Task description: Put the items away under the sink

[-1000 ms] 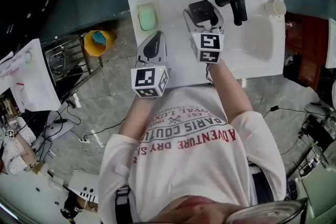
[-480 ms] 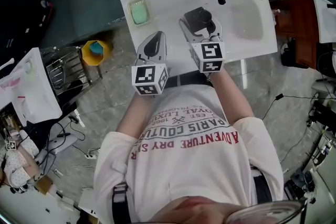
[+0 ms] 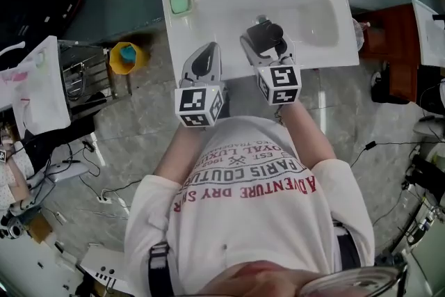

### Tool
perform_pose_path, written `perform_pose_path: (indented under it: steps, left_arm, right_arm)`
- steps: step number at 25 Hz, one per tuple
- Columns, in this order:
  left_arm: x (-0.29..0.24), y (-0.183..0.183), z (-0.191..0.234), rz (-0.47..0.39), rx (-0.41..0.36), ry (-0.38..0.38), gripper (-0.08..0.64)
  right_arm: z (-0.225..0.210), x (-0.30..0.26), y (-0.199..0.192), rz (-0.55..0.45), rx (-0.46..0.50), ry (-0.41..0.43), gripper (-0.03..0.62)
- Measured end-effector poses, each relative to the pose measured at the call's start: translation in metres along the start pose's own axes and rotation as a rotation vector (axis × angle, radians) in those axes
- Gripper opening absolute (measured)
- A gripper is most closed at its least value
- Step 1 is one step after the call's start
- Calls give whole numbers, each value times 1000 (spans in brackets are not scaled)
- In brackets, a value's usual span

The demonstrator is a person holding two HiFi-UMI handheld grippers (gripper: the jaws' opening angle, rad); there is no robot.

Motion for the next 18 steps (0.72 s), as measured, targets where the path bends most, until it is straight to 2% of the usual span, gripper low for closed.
perform_pose_path:
  steps: [7,13,18]
  left_arm:
    - [64,-43,-62,-33,40,123,27]
    - [117,-86,-109,-40,59,202,28]
    - [149,-113,-125,-12,67,241,28]
  right_arm:
    - [-3,89,-26,-1,13,111,371]
    - [-12,155,-57,21,46,160,371]
    - [-10,184,-83,49,55,185,371]
Point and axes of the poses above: the fingertips, and each gripper's own axes: x backward along the fingers, z to its left, y out of its top, the point moved 6 cm from there along x, backward along the fingers, and after that the axes turned 9 degrees about -z, right-handed, at the moved point
